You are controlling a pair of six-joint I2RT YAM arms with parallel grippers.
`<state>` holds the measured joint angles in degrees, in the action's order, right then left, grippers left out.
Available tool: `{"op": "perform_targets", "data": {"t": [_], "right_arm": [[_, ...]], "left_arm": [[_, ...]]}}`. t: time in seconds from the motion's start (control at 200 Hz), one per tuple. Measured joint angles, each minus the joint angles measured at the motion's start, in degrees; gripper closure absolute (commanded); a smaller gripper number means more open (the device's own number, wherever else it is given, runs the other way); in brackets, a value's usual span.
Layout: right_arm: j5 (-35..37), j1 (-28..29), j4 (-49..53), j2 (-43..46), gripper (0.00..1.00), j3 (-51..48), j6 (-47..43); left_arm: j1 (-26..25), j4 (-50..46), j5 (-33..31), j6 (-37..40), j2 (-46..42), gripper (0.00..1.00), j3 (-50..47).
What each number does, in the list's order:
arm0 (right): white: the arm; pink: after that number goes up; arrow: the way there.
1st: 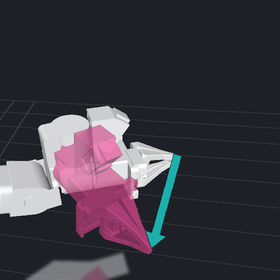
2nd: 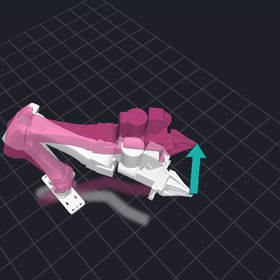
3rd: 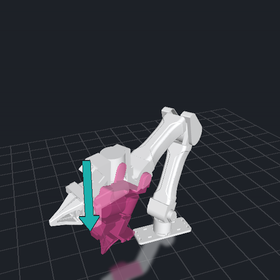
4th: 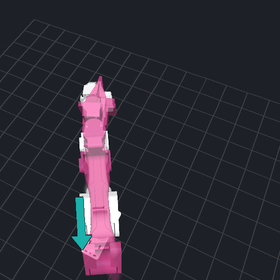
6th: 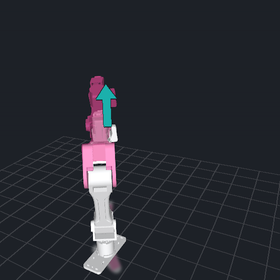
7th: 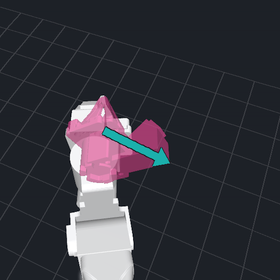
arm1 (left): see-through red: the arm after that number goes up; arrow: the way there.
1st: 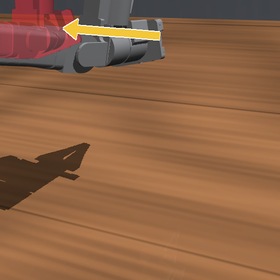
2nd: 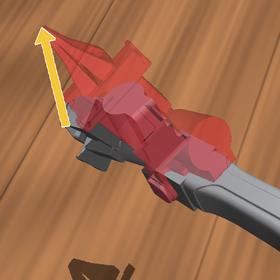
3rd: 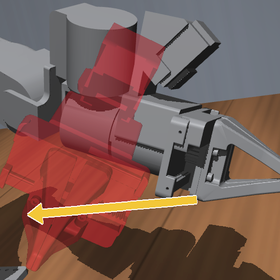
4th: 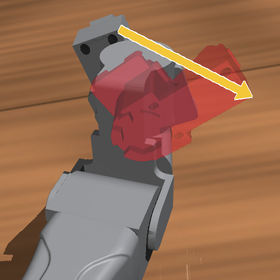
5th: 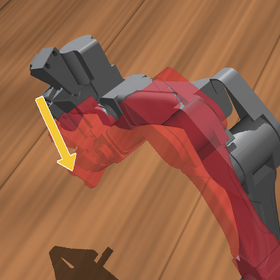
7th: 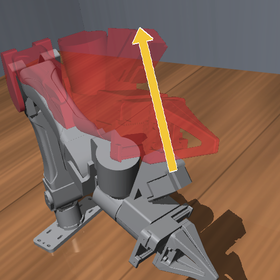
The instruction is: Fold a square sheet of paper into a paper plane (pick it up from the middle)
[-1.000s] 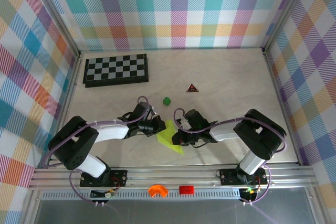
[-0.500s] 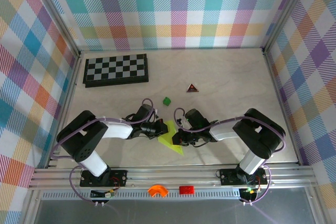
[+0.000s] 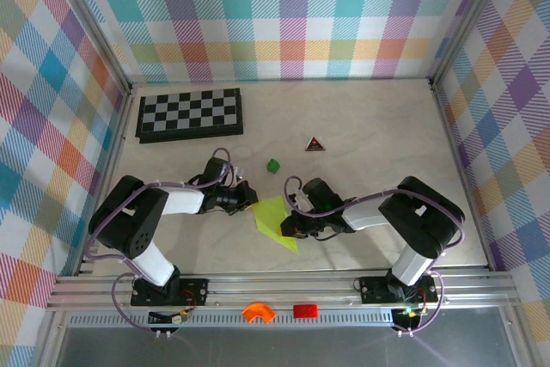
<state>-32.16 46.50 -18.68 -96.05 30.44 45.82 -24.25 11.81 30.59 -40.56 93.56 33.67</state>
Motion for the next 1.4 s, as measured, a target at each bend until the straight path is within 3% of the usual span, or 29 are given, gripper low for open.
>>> {"op": "perform_targets", "data": {"t": [0.275, 0.405, 0.605, 0.905, 1.4], "right_arm": [[-0.1, 0.0, 1.1, 0.0, 1.00, 0.6, -0.2], [-0.1, 0.0, 1.6, 0.0, 1.00, 0.8, -0.2], [-0.1, -0.1, 2.0, 0.0, 0.99, 1.0, -0.2], [0.7, -0.1, 4.5, 2.2, 0.96, 0.3, -0.2], [3.0, 2.1, 11.3, 17.0, 0.95, -10.7, -0.4]], "left_arm": [[-0.4, -4.4, -5.5, -1.6, -9.7, 0.94, -0.1], [-6.1, -3.1, -6.2, -2.5, -11.4, 0.94, -0.1], [-13.5, -0.5, -6.1, -3.9, -4.1, 0.96, -0.2], [-13.9, 2.4, -6.3, -6.1, -0.9, 1.00, -1.0], [-13.8, 4.5, -6.6, -7.9, -1.0, 1.00, -2.1]]}}
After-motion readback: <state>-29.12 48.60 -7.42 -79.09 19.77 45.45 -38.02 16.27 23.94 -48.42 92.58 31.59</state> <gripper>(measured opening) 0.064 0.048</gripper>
